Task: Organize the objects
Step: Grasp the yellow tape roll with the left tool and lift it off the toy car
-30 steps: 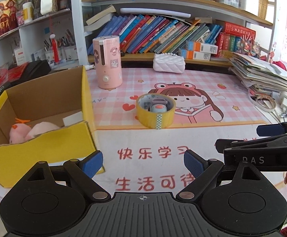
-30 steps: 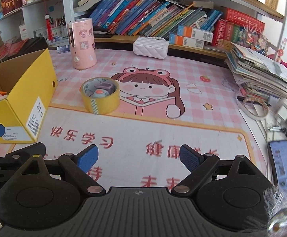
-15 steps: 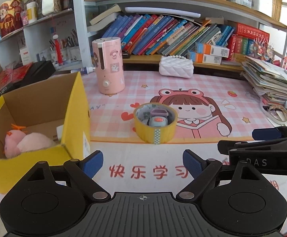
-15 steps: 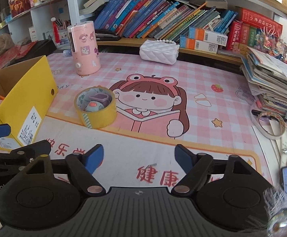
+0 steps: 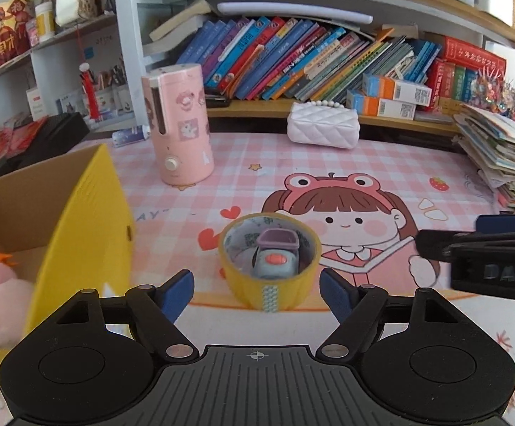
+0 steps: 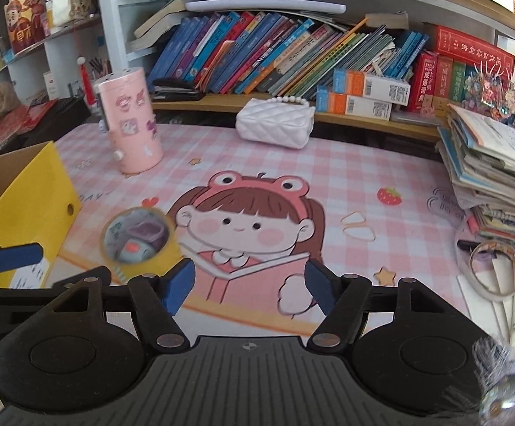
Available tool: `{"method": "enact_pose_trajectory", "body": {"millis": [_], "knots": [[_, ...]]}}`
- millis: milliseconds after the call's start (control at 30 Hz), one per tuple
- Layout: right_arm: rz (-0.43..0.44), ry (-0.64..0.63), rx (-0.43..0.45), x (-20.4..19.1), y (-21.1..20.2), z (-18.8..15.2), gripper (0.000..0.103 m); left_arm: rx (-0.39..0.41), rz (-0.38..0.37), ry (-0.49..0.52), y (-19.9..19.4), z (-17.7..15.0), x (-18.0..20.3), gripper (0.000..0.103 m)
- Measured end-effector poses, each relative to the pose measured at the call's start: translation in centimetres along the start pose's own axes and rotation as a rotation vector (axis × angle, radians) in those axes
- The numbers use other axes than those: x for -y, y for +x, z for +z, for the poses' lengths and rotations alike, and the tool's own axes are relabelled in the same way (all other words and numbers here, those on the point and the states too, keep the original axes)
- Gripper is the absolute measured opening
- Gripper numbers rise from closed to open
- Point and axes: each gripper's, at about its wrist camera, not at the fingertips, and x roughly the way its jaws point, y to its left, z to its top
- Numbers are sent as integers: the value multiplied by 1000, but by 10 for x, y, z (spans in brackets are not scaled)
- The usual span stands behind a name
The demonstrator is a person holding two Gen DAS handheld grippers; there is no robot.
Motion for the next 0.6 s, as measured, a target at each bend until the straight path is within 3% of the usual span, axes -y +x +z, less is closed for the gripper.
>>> {"method": "enact_pose_trajectory", "body": {"millis": [100,233,333,600], "knots": [[-9,6,6,7,2,4,67,-9,18,11,15,3,3,80],[-13,15,-6,15,4,3,67,-9,42,16,31,7,8,100],[-14,21,-19,19,7,2,67,-4,54,31,43,8,11,101],[-11,25,-41,25,5,-4,67,-86,15,6,78,11,12,99]]}}
